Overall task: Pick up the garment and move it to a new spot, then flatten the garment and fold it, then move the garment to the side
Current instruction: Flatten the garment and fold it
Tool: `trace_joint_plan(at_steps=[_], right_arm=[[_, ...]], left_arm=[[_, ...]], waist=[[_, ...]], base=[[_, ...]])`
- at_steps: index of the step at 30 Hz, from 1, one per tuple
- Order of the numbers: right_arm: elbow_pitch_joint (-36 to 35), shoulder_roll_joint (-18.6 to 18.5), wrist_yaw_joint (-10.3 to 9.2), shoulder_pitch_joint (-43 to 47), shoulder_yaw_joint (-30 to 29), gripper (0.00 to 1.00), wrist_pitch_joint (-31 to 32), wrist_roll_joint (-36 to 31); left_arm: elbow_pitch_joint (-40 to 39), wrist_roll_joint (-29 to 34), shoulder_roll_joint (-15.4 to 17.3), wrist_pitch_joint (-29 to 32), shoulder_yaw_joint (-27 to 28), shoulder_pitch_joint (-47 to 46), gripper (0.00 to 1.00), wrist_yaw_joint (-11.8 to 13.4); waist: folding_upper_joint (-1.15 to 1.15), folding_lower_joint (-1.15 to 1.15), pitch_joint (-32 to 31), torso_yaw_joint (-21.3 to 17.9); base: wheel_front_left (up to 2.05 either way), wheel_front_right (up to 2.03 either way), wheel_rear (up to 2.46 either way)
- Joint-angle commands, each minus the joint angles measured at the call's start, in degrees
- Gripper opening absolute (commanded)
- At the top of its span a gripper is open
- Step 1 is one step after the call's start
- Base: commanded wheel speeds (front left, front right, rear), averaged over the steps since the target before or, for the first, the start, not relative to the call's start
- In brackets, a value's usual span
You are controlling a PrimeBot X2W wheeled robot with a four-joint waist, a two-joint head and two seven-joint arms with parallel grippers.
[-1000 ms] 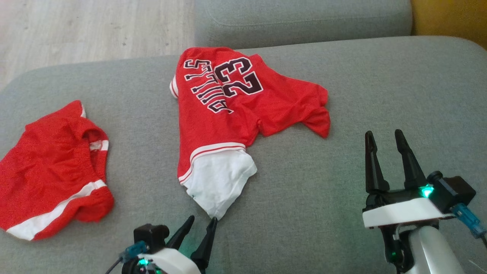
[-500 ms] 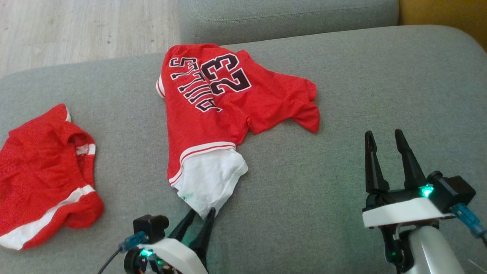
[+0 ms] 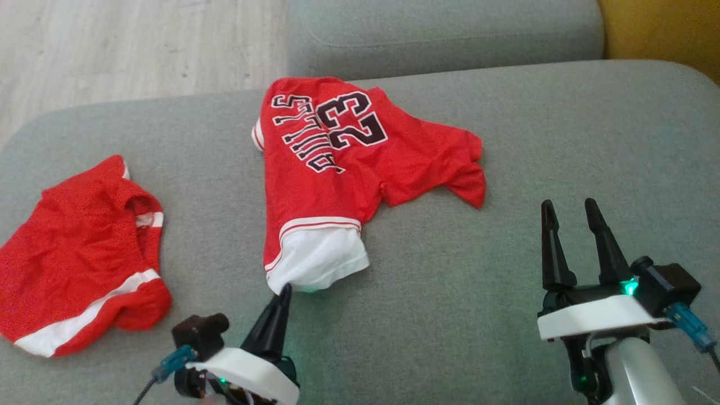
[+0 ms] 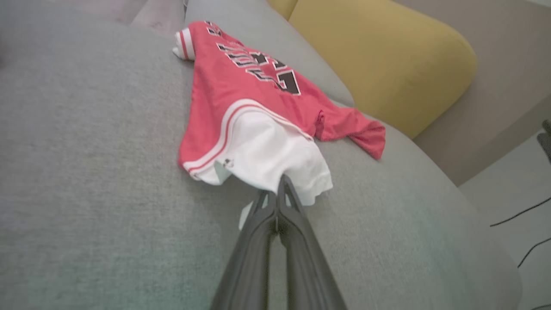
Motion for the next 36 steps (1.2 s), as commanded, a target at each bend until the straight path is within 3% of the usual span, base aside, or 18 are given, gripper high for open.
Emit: trace_joint_plan(at_steps=[1, 10, 19, 24, 28, 36], right_arm=[[-1.27, -0.15, 0.44, -1.44, 1.18, 1.00, -0.60, -0.81], [2.05, -0.15, 0.44, -1.74, -0.61, 1.00, -0.60, -1.94], [7.58, -0.15, 0.44, -4.59, -1.63, 1.00, -0.60, -3.38], [9.43, -0.15, 0.44, -6.13, -1.41, 1.00, -0.60, -3.52], [12.70, -0.15, 0.44, -8.85, -1.41, 1.00, -0.60, -3.02], [28.55, -0.15, 0.44, -19.45, -0.91, 1.00, 1.18, 2.26]], left_arm=[[-2.13, -0.59, 0.99, -1.78, 2.74, -1.95, 0.00, -0.39], [-4.35, -1.15, 1.39, -5.46, 6.91, -0.65, 0.00, 1.02], [-6.62, 3.19, 0.12, -6.56, 14.45, 0.22, 0.00, 6.41], [-8.27, 6.72, -1.89, -6.58, 19.54, 1.29, 0.00, 7.87], [-7.23, 8.67, -2.78, -6.59, 18.88, 1.28, 0.00, 5.92], [-5.23, 11.37, -4.72, -6.59, 16.64, -0.89, 0.00, 2.93]], waist=[[0.00, 0.00, -0.94, 0.96], [0.00, 0.00, -2.30, 3.31], [0.00, 0.00, -1.52, 5.64], [0.00, 0.00, -0.47, 6.50], [0.00, 0.00, 0.99, 7.04], [0.00, 0.00, 4.08, 9.05]], base=[[0.00, 0.00, 0.00], [0.00, 0.00, 0.00], [0.00, 0.00, 0.00], [0.00, 0.00, 0.00], [0.00, 0.00, 0.00], [0.00, 0.00, 0.00]])
